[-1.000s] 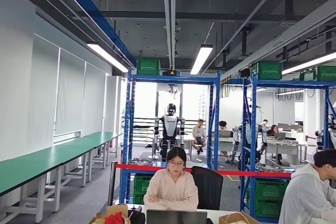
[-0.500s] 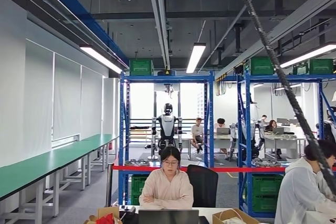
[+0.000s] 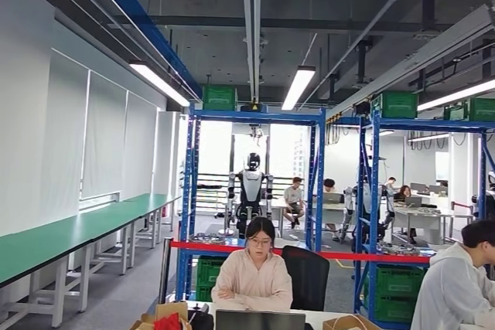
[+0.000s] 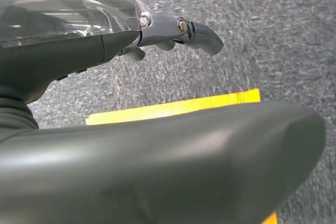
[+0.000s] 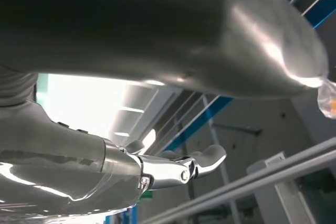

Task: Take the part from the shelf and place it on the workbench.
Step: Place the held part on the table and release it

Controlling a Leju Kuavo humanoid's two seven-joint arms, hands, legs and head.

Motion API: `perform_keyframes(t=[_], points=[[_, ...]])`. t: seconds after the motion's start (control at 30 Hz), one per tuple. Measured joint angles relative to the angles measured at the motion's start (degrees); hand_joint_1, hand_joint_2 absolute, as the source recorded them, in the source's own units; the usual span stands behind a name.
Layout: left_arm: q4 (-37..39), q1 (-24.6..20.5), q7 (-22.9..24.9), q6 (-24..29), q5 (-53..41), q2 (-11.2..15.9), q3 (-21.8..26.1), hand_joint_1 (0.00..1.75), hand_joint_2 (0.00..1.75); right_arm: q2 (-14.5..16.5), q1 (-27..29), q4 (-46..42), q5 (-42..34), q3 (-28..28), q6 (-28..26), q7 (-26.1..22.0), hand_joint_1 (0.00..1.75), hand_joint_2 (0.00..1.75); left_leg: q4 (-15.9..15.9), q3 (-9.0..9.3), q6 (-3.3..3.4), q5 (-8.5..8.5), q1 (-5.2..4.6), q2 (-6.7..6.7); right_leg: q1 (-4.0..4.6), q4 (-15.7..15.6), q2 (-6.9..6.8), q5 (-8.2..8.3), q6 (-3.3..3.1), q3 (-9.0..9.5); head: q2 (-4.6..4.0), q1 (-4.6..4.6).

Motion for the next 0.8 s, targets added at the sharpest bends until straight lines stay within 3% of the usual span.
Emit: perform_keyframes(t=[0.03, 0.07, 0.13, 0.2, 0.33, 0.4, 0.47, 0.5, 0.53, 0.57, 0.63, 0.7, 0.8], points=[[0.00, 0.28, -0.14, 0.10, 0.04, 0.00, 0.54, 0.00, 0.00, 0.28, 1.63, -1.20, -0.08, -0.08, 0.88, -0.01, 0.00, 0.00, 0.00, 0.01, 0.02, -0.01, -0.04, 0.03, -0.05, 1.00, 0.00, 0.06, 0.03, -0.44, 0.00, 0.00], [0.00, 0.48, -0.23, 0.23, -0.03, 0.00, 1.03, 0.00, 0.00, 0.61, 2.85, -2.15, -0.07, -0.19, 1.69, -0.02, 0.00, 0.00, 0.00, 0.04, 0.02, -0.02, -0.08, 0.04, -0.07, -0.29, 0.00, 1.14, -0.04, 0.25, 0.00, 0.00], [0.00, 0.62, -0.31, 0.55, -0.48, 0.00, 1.95, 0.00, 0.00, 1.45, 4.80, -3.28, 0.21, -0.57, 3.15, -0.03, 0.00, 0.00, -0.01, 0.16, -0.02, -0.03, -0.16, 0.00, 0.00, -7.94, -0.01, 4.60, -0.53, 4.29, 0.00, 0.00], [0.00, 0.73, -0.37, 0.81, -1.21, 0.04, 2.80, 0.00, 0.00, 2.28, 6.60, -3.61, 0.43, -1.18, 4.21, -0.02, 0.00, 0.00, 0.00, 0.23, -0.31, -0.08, -0.30, -0.06, 0.24, -14.15, -0.02, 6.56, -1.06, 7.51, 0.00, 0.00], [0.00, 0.98, -0.40, 0.87, -2.78, 0.27, 4.53, 0.00, 0.00, 3.01, 9.19, -3.21, -0.15, -2.47, 4.83, -0.03, 0.00, 0.00, 0.08, 0.29, -1.49, -0.46, -0.18, -0.04, 0.42, -15.77, 0.03, 7.13, -2.05, 8.14, 0.00, -0.01], [0.00, 1.01, -0.40, 0.78, -3.35, 0.38, 5.36, 0.00, 0.00, 3.29, 9.96, -2.83, -0.26, -2.73, 4.76, -0.03, 0.00, 0.00, 3.18, -0.89, -1.80, -2.97, -0.18, -0.04, 0.18, -16.25, -0.10, 7.55, -2.72, 8.27, 0.00, 0.00], [0.00, 1.07, -0.40, 0.73, -3.69, 0.51, 6.02, 0.00, 0.00, 3.48, 10.61, -2.33, -0.28, -2.94, 4.74, -0.03, 0.00, 0.00, 10.14, -3.68, -2.01, -6.96, -0.20, -0.03, 0.22, -16.25, -0.21, 7.69, -2.98, 8.23, 0.00, 0.00], [0.00, 1.11, -0.42, 0.72, -3.88, 0.59, 6.33, 0.00, 0.00, 3.56, 10.95, -2.01, -0.30, -3.05, 4.74, -0.03, 0.00, 0.00, 13.30, -4.87, -2.13, -8.31, -0.20, -0.03, 0.25, -16.21, -0.24, 7.72, -3.02, 8.20, 0.00, 0.00], [0.00, 1.15, -0.43, 0.68, -4.16, 0.63, 6.64, 0.00, 0.00, 3.65, 11.29, -1.67, -0.33, -3.18, 4.75, -0.03, 0.00, 0.00, 14.79, -5.28, -2.24, -8.62, -0.19, -0.03, 0.27, -16.15, -0.25, 7.74, -3.04, 8.17, 0.00, 0.00], [0.00, 1.18, -0.45, 0.64, -4.43, 0.66, 6.90, 0.00, 0.00, 3.73, 11.59, -1.31, -0.37, -3.29, 4.77, -0.03, 0.00, 0.00, 14.19, -4.69, -2.30, -7.87, -0.15, -0.02, 0.25, -16.05, -0.24, 7.74, -3.04, 8.15, 0.00, 0.00], [-0.01, 1.11, -0.53, 0.57, -4.97, 0.66, 7.38, 0.00, 0.00, 3.84, 11.98, -0.71, -0.43, -3.49, 4.82, -0.03, 0.00, 0.00, 7.59, -0.94, -2.36, -4.46, -0.02, -0.01, 0.23, -15.69, -0.18, 7.63, -2.86, 8.08, 0.00, 0.00], [-0.02, 0.98, -0.58, 0.57, -5.39, 0.66, 7.78, 0.00, 0.00, 3.89, 12.11, -0.28, -0.45, -3.64, 4.84, -0.03, 0.00, 0.00, 1.57, 2.15, -2.15, -2.34, -0.01, -0.03, 0.47, -15.01, -0.04, 7.50, -2.37, 7.72, 0.00, 0.00], [-0.02, 1.04, -0.57, 0.57, -5.82, 0.65, 8.16, 0.00, 0.00, 3.93, 12.36, 0.19, -0.49, -3.81, 4.83, -0.03, 0.00, 0.00, 0.30, 2.45, -1.24, -1.88, -0.28, -0.05, 0.51, -14.65, 0.14, 7.78, -1.52, 7.25, 0.00, 0.00]])
